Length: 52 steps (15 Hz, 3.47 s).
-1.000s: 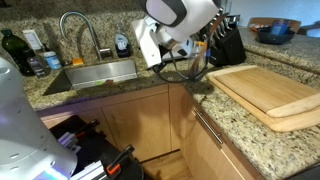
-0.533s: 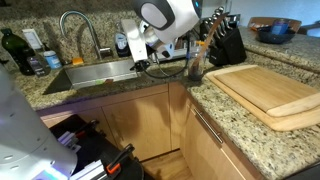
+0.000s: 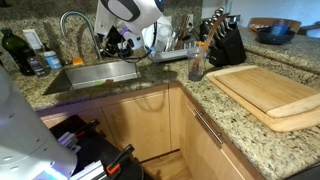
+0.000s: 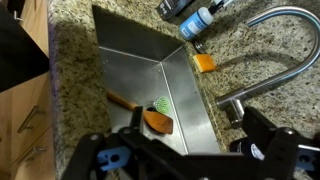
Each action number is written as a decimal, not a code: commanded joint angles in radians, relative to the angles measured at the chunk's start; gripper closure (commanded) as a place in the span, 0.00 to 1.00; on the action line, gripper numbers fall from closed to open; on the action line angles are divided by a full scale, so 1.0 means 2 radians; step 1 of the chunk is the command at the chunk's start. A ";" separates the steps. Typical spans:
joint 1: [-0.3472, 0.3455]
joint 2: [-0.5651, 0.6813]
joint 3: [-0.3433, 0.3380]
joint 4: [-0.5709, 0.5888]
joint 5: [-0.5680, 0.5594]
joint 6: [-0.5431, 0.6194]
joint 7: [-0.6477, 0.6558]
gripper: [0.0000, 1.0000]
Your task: Move the dish soap to the right side of the counter
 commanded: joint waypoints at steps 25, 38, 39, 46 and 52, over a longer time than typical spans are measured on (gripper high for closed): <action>0.023 0.202 0.111 0.125 0.459 0.004 0.295 0.00; 0.094 0.342 0.180 0.282 0.641 0.100 0.357 0.00; 0.106 0.354 0.186 0.302 0.638 0.133 0.362 0.00; 0.141 0.386 0.201 0.344 0.647 0.227 0.335 0.00; 0.136 0.389 0.203 0.353 0.701 0.249 0.218 0.00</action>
